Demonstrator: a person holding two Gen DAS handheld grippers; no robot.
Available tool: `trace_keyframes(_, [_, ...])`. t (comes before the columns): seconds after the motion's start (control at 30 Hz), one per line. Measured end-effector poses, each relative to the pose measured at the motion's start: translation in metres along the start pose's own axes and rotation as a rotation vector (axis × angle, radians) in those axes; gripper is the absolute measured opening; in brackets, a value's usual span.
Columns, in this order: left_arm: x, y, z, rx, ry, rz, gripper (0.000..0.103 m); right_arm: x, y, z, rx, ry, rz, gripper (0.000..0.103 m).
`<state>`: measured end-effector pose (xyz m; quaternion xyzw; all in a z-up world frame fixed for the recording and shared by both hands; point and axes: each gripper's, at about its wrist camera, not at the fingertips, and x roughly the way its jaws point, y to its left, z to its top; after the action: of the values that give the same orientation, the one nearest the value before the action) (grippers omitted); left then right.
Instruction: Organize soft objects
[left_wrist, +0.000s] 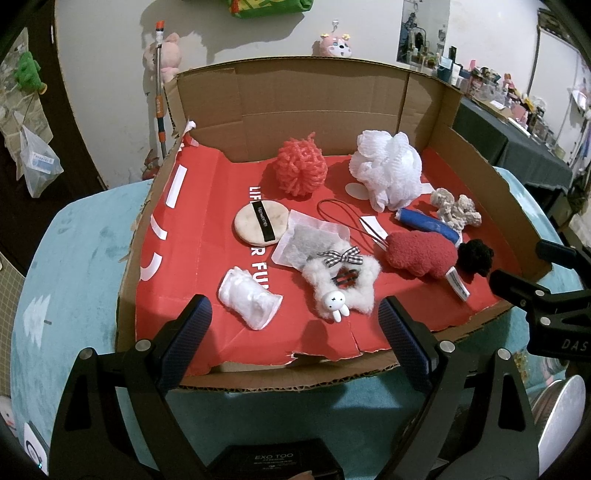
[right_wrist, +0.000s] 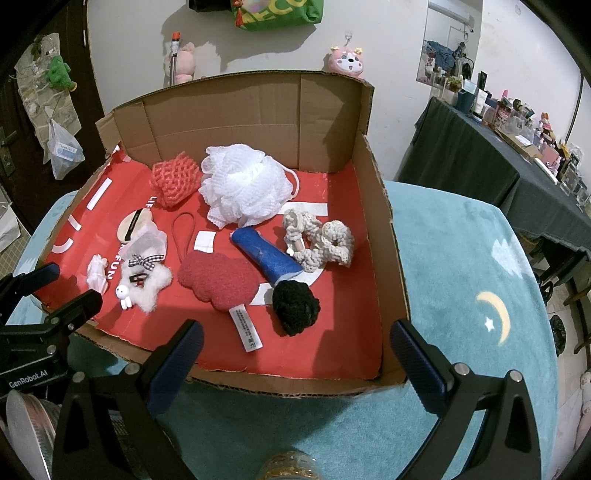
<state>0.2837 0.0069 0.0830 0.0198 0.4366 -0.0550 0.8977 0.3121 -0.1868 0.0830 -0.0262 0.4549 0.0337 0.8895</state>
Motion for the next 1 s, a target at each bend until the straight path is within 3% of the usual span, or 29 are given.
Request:
trace_keyframes(0.6, [-0.005,0.006,0.002,-0.019,0.009,-0.026,0.092,-0.002,-0.001,-0.003,-0.012,0.001,-0.005,0.103])
trace_keyframes(0.93, [-0.085,0.015,-0.005,-0.037,-0.139,-0.027,0.092,-0.083,-0.016,-0.005,-0.001,-0.162,-0.044,0.103])
trace_keyframes(1.0, [-0.100,0.013,-0.013,-0.041,-0.170,-0.029,0.097,-0.103,-0.018,-0.013,0.000,-0.202,-0.045,0.103])
